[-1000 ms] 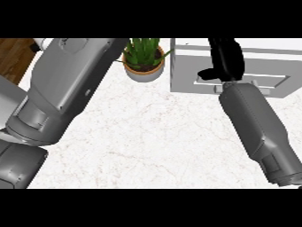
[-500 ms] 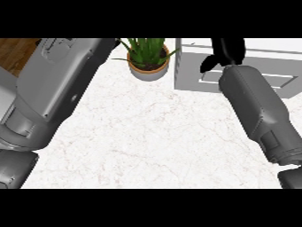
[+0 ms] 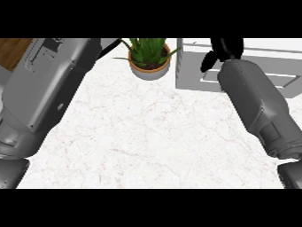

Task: Pick up the can, place it into the drawer and close the drawer

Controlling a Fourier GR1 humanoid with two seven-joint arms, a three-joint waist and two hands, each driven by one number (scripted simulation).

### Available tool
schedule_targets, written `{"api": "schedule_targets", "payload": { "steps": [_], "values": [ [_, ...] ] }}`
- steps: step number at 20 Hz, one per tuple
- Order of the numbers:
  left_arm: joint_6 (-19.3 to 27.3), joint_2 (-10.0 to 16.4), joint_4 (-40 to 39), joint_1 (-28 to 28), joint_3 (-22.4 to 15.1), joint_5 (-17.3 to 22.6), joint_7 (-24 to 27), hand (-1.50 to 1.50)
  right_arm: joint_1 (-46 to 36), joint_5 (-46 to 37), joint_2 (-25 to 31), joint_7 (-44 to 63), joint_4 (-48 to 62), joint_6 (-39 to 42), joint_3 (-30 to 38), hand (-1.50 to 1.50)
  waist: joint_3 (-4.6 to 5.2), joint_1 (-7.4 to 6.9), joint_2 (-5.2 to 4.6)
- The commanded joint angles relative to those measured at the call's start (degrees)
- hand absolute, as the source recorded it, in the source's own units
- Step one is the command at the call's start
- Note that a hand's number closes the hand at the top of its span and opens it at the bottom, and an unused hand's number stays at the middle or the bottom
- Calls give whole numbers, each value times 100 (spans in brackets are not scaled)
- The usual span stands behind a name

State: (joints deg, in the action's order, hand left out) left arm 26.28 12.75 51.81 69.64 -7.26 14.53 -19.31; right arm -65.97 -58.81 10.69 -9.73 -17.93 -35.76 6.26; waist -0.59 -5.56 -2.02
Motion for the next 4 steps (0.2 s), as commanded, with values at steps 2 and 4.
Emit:
{"api": "schedule_targets", "payload": {
  "steps": [2, 4],
  "values": [
    [-23, 69, 502, -403, -95, -18, -114, -150, -293, 578, -83, -418, -153, -239, 531, -150, 46, -54, 103],
    [-66, 177, 568, -447, -115, -64, -132, -150, -525, 551, -102, -341, -100, -247, 560, -150, 48, -106, 83]
  ]
}}
